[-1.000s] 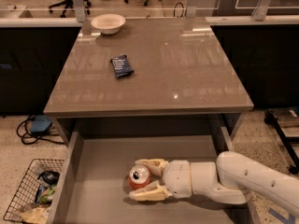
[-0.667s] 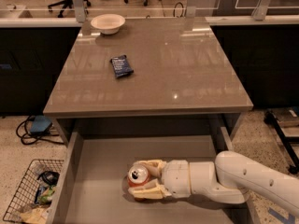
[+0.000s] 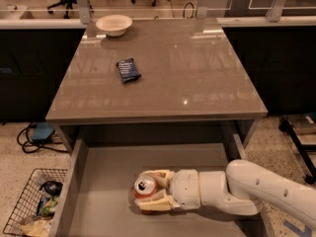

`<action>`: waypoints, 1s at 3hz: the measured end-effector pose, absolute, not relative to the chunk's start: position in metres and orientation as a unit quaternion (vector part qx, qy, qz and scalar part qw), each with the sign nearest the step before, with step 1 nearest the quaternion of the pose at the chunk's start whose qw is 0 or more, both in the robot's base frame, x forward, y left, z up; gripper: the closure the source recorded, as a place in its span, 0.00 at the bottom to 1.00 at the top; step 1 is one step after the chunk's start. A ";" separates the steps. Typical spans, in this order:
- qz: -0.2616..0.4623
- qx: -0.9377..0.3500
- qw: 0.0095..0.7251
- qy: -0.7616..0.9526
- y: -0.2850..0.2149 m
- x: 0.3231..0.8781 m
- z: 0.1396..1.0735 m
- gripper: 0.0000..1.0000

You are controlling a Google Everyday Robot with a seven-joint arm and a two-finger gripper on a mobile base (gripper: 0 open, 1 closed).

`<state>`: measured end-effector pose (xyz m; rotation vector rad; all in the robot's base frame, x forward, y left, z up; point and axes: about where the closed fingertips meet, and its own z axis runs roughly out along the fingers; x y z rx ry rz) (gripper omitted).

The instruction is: Pick coke can from top drawer and place on counter

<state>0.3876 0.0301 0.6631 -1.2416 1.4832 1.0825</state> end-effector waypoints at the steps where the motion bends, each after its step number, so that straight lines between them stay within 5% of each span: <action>1: 0.437 -0.501 0.446 0.599 0.030 0.388 0.663 1.00; 3: 0.452 -0.485 0.470 0.582 0.009 0.375 0.745 1.00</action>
Offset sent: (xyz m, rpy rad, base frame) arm -0.0031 -0.0296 0.0812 0.1121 -0.0105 -0.0141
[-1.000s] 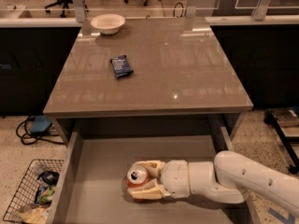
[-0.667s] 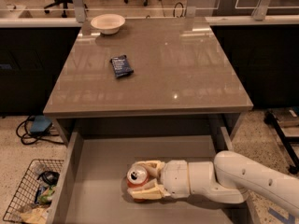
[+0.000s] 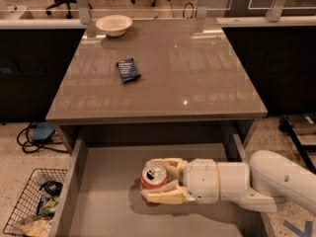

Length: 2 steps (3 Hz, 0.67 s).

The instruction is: Pick coke can from top drawer and place on counter

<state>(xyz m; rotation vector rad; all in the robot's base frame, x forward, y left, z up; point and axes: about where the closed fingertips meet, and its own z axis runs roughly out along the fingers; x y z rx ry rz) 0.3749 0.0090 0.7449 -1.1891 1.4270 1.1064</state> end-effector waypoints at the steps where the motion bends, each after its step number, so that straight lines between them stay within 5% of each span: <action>1: 0.452 -0.481 0.483 0.576 -0.005 0.369 0.803 1.00; 2: 0.438 -0.481 0.494 0.576 -0.012 0.371 0.864 1.00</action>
Offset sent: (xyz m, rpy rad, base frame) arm 0.0013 -0.0343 0.1967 0.0027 -0.0744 -0.0723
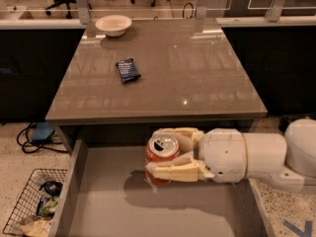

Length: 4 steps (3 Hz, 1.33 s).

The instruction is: Pick coke can from top drawer and place on counter

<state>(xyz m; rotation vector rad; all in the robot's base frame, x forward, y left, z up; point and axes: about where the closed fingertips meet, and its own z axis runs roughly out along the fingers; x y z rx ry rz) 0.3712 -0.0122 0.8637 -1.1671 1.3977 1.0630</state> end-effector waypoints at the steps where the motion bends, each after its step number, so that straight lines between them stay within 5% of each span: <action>1: 0.406 -0.480 0.507 0.590 -0.015 0.391 0.923 1.00; 4: 0.302 -0.478 0.537 0.626 -0.010 0.485 1.030 1.00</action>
Offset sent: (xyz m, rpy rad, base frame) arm 0.0979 0.0025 0.1768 -0.1570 -0.1261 -0.2146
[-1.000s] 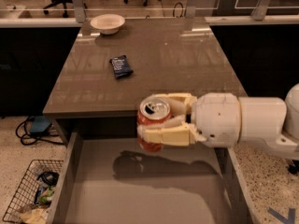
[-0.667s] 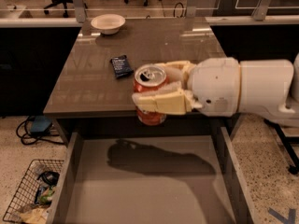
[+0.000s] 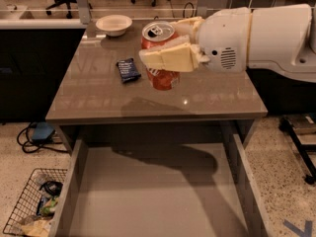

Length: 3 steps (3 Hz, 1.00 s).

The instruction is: Pick coke can from top drawer and place on counter

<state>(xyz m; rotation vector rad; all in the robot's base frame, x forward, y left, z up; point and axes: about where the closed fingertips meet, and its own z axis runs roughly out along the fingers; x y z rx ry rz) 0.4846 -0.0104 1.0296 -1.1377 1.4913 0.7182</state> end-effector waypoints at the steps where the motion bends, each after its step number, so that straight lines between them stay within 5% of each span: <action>1: 0.302 -0.478 0.537 0.626 -0.010 0.484 1.030 1.00; 3: 0.280 -0.408 0.556 0.668 -0.075 0.541 1.026 1.00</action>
Offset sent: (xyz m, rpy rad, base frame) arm 0.0482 -0.0679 -0.0064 0.0416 0.0415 -0.1650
